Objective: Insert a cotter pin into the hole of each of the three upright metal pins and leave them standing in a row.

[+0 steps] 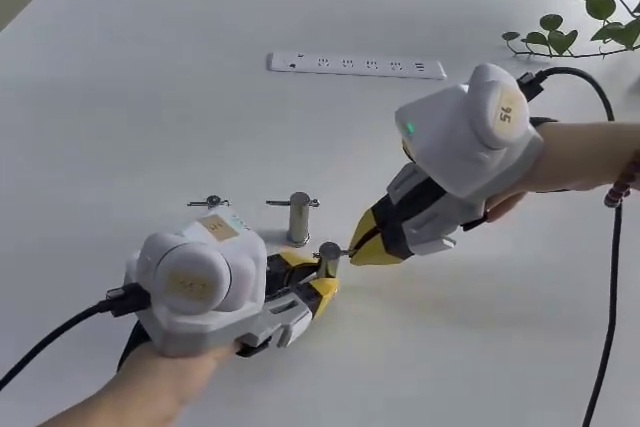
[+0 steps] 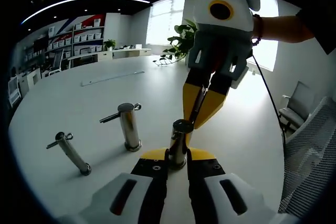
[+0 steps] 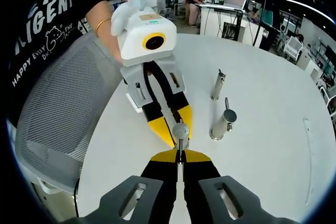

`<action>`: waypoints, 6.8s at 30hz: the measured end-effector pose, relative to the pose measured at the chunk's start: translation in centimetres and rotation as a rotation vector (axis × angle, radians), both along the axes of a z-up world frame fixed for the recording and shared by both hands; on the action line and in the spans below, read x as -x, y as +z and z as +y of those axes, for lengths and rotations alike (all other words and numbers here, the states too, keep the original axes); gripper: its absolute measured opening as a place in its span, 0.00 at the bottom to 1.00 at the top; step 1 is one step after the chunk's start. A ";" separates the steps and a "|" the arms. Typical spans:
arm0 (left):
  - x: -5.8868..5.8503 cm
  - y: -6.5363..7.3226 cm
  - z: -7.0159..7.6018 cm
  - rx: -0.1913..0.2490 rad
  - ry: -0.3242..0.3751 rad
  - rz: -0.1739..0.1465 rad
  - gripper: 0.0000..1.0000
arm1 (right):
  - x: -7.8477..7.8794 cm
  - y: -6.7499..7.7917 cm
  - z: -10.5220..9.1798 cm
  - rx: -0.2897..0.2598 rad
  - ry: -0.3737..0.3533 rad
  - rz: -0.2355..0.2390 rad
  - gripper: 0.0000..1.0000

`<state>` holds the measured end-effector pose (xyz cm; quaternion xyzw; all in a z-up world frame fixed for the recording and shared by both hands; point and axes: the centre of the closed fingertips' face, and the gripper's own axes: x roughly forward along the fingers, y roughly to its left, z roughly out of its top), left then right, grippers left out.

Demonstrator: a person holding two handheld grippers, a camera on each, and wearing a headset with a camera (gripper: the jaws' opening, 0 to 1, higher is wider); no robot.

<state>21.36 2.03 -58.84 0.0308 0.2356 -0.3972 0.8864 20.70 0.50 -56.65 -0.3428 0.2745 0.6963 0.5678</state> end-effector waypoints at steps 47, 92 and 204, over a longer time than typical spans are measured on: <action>-0.2 -0.2 -0.2 0.026 0.015 0.027 0.12 | 0.4 0.0 0.3 -0.029 -0.112 0.035 0.00; 0.9 1.2 1.9 -0.014 -0.021 0.015 0.32 | 0.3 0.0 3.4 -0.131 -0.163 0.033 0.12; 2.6 6.5 8.2 0.003 0.065 -0.036 0.37 | -5.6 2.8 -1.1 -0.230 -0.419 0.060 0.24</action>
